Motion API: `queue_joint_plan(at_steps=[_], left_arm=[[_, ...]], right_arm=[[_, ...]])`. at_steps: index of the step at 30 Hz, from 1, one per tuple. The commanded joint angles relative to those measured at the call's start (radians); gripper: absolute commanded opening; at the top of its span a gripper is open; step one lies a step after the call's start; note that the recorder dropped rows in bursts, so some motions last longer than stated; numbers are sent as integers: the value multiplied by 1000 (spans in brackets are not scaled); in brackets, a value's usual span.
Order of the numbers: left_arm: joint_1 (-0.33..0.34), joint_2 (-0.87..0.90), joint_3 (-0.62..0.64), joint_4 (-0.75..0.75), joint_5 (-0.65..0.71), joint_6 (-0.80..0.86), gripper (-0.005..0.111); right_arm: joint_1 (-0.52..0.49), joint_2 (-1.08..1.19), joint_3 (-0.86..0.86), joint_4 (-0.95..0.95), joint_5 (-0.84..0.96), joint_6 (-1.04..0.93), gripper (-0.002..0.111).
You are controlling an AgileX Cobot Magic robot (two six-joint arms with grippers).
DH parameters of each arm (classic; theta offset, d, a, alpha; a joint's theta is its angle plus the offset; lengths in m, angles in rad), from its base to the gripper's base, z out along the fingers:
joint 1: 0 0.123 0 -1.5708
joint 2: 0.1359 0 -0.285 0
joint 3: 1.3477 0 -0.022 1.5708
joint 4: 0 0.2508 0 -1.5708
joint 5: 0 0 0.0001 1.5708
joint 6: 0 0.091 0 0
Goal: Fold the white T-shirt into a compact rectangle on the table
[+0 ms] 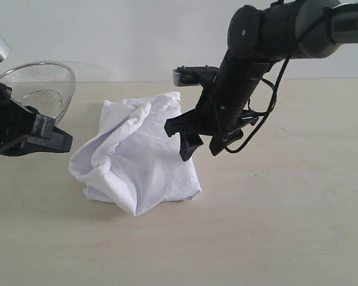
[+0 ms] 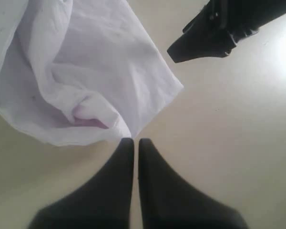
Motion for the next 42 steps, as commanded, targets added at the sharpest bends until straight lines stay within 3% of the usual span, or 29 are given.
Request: queue_joint_plan(at_steps=[1,19,23,29,33,38,42], left_arm=[[1,-8,-8,1,-7,3,4],[1,-8,-8,-1,-3,0,4],[1,-8,-8,-1,-3,0,4],[1,-8,-8,-1,-5,0,4],[1,-8,-8,-1,2,0,4],[1,-8,-8,-1,9,0,4],[1,-10,-8,-1,14,0,4]], right_arm=[[32,-14,33,24,-90,-7,54],[49,91,49,72,-146,-8,53],[49,107,49,72,-149,-8,37],[49,107,49,27,-147,56,0],[44,107,49,-118,-88,180,0],[42,83,54,-128,-23,186,0],[42,-2,153,-104,-51,186,0]])
